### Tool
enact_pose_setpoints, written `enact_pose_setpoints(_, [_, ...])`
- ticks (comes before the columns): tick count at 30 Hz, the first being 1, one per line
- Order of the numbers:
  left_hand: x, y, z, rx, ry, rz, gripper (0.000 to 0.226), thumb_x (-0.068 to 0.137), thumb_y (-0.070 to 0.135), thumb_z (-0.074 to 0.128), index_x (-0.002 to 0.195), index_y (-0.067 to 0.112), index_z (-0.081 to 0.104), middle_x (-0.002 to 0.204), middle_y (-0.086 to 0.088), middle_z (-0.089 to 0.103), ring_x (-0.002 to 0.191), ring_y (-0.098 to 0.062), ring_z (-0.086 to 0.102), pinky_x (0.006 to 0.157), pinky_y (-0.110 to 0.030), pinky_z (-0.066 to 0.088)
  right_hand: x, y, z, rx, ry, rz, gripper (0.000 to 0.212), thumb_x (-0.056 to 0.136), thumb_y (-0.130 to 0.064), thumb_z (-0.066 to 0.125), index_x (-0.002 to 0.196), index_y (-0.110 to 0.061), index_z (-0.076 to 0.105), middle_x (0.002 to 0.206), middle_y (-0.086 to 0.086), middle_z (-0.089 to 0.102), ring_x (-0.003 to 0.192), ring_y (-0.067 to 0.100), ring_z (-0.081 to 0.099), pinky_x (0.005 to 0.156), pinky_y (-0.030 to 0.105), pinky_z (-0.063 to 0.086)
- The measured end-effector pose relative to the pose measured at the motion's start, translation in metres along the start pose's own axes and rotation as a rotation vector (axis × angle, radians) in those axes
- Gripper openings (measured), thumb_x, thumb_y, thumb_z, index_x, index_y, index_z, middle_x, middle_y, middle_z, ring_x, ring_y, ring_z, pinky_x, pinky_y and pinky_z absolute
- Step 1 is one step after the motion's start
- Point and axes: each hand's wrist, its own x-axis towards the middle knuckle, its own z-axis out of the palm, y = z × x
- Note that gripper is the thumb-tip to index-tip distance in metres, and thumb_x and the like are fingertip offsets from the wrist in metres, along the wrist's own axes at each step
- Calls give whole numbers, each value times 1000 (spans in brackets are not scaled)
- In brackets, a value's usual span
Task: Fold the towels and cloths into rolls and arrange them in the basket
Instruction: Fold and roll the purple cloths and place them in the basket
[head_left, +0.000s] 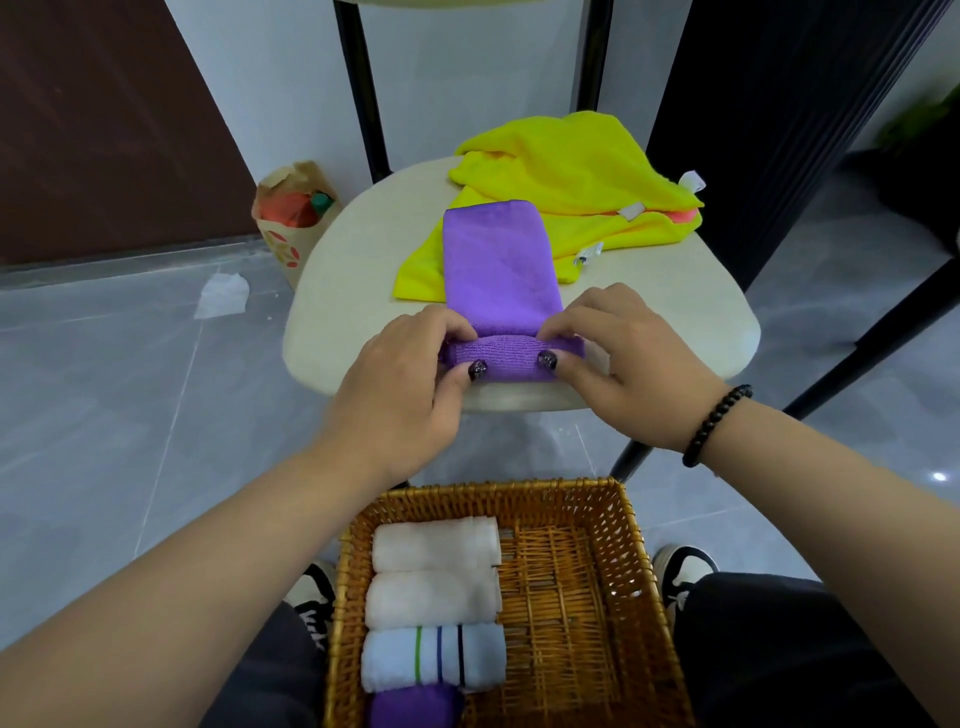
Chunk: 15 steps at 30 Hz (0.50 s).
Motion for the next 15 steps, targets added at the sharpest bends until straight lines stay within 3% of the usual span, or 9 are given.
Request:
enact_pose_setpoints(3, [2,4,1,-132,7,-129,17,90,13,61,103,20,55,99,2,60,91,-15,54,76,-27,41,1,0,1,163,-25,122,18,91,-30,59,100,-16,67,93,6,58,95,20,44,79,25,33])
enact_pose_setpoints(6, [8,3,3,-234,15,-290,13,91,18,62,99,24,55,97,4,64,89,-11,56,72,-19,42,3,-1,4,87,-46,118,28,85,-34,67,106,-15,65,97,6,57,97,20,44,82,28,34])
enact_pose_setpoints(9, [16,-1,2,-254,23,-383,9,90,23,64,95,26,57,91,3,67,82,-9,56,65,-7,36,5,-3,6,53,-47,121,27,90,-36,61,106,-14,64,95,7,56,93,19,41,80,28,30])
enact_pose_setpoints(11, [15,1,-2,-212,33,-307,8,90,25,64,97,22,60,88,6,65,77,-5,55,66,-14,38,8,-3,8,54,-60,154,27,93,-36,55,103,-14,65,92,6,54,91,19,39,81,31,32])
enact_pose_setpoints(12, [13,2,-4,-152,30,-190,13,89,27,62,100,19,61,90,5,64,78,-6,54,70,-19,40,10,-4,9,53,-69,176,28,94,-37,53,101,-13,65,90,5,52,91,20,39,83,34,33])
enact_pose_setpoints(15, [8,-1,-8,186,-128,155,41,86,38,48,116,12,57,107,-6,58,96,-24,57,78,-37,48,16,-6,8,30,-110,227,29,95,-38,49,100,-13,63,85,0,47,91,21,38,88,40,35])
